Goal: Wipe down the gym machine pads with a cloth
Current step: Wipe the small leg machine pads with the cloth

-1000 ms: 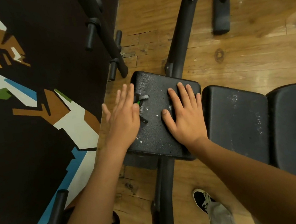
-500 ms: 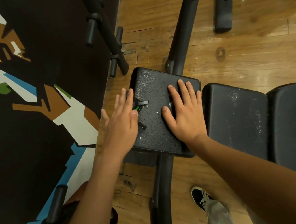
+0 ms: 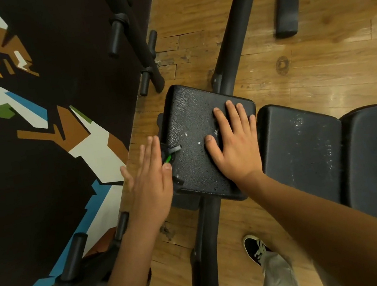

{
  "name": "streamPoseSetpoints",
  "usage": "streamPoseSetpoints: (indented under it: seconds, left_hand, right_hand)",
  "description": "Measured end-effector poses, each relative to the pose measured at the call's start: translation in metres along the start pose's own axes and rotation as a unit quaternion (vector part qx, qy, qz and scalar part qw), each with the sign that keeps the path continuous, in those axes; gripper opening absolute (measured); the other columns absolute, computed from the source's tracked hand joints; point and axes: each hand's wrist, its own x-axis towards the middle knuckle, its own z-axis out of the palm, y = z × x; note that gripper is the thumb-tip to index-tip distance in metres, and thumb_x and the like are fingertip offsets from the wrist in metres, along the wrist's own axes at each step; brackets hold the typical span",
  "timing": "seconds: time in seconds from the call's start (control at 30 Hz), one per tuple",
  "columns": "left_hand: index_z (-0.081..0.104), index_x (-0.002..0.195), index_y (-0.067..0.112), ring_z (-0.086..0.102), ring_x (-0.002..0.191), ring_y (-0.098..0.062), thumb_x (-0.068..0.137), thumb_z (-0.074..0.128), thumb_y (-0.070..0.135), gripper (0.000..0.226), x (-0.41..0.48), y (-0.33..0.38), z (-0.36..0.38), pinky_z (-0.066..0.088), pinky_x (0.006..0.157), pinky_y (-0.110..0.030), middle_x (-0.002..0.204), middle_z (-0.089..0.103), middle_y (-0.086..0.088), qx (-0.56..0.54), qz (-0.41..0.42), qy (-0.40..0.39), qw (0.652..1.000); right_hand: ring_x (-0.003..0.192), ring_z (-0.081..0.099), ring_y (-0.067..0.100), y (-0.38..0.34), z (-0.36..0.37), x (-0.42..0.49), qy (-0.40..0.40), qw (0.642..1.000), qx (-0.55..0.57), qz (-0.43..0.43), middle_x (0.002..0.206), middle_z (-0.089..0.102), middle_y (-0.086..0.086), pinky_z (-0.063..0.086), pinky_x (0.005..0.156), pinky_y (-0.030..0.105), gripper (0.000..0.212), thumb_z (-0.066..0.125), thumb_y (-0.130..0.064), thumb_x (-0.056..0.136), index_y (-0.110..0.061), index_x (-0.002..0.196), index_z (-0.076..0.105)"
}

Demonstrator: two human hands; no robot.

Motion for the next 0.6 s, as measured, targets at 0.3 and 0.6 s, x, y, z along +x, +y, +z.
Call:
streamPoseSetpoints:
  seconds: [0.3, 0.6]
  left_hand:
    - [0.003, 0.163, 0.03, -0.005, 0.154, -0.005, 0.108, 0.023, 0.035, 0.058, 0.036, 0.012, -0.008, -0.013, 0.12, -0.05, 0.168, -0.001, 0.013, 0.036, 0.057, -0.003, 0.998]
    - [0.008, 0.163, 0.024, -0.002, 0.157, -0.016, 0.11, 0.025, 0.032, 0.056, 0.132, 0.054, -0.009, -0.008, 0.12, -0.063, 0.171, 0.005, 0.004, 0.101, 0.087, 0.038, 0.99]
  right_hand:
    - [0.157, 0.012, 0.033, 0.001, 0.001, -0.001, 0.01, 1.0, -0.003, -0.004, 0.168, 0.024, 0.013, 0.01, 0.125, 0.058, 0.065, 0.043, -0.051, 0.101, -0.018, 0.157, 0.038]
    - [0.158, 0.011, 0.031, 0.001, 0.002, -0.001, 0.014, 1.0, -0.002, -0.002, 0.168, 0.023, 0.011, 0.009, 0.125, 0.058, 0.065, 0.042, -0.051, 0.101, -0.02, 0.158, 0.037]
